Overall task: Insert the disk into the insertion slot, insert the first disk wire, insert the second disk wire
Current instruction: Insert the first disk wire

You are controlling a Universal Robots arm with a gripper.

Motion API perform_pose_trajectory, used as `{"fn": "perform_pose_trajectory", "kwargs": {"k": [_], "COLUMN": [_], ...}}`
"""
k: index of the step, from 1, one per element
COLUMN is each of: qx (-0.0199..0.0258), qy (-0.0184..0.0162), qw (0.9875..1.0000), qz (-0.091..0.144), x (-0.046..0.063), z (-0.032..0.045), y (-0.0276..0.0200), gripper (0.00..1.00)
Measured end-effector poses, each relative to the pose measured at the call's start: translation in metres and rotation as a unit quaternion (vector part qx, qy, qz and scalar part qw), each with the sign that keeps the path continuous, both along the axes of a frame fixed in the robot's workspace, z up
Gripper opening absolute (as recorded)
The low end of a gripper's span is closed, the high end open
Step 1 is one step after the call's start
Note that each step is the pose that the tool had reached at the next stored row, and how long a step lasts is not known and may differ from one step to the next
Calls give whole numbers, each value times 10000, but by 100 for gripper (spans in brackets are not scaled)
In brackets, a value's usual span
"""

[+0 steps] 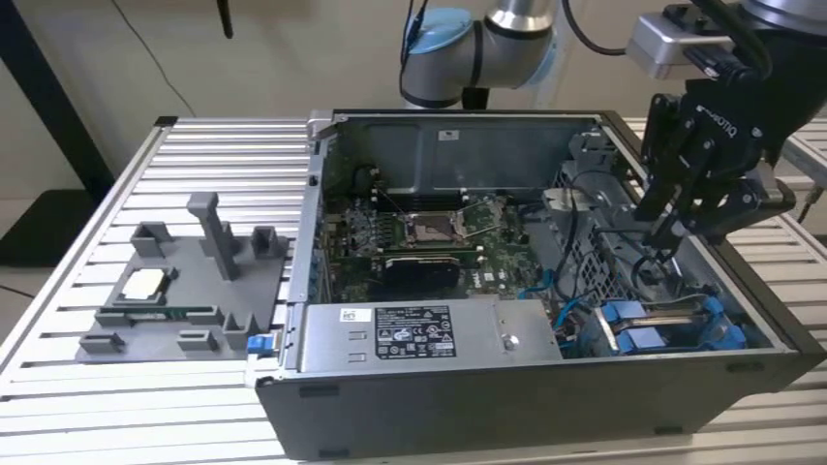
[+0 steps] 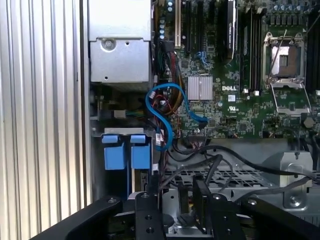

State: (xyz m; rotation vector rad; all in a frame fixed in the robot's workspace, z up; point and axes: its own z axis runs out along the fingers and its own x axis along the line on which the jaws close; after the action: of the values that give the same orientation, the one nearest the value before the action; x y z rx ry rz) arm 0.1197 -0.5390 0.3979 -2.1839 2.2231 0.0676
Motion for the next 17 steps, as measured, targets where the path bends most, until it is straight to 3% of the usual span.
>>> {"fn": "perform_pose_trajectory", "kwargs": {"k": [2, 8, 15, 17], "qx": [71, 99, 272, 297], "qy": [0, 0, 0, 0], "qw": [10000, 10000, 9996, 9996], "qz": [1, 12, 16, 16], "x": [23, 74, 135, 136], "z": [-7, -68, -102, -103], "y": [0, 0, -1, -4], "gripper": [41, 41, 39, 39]}}
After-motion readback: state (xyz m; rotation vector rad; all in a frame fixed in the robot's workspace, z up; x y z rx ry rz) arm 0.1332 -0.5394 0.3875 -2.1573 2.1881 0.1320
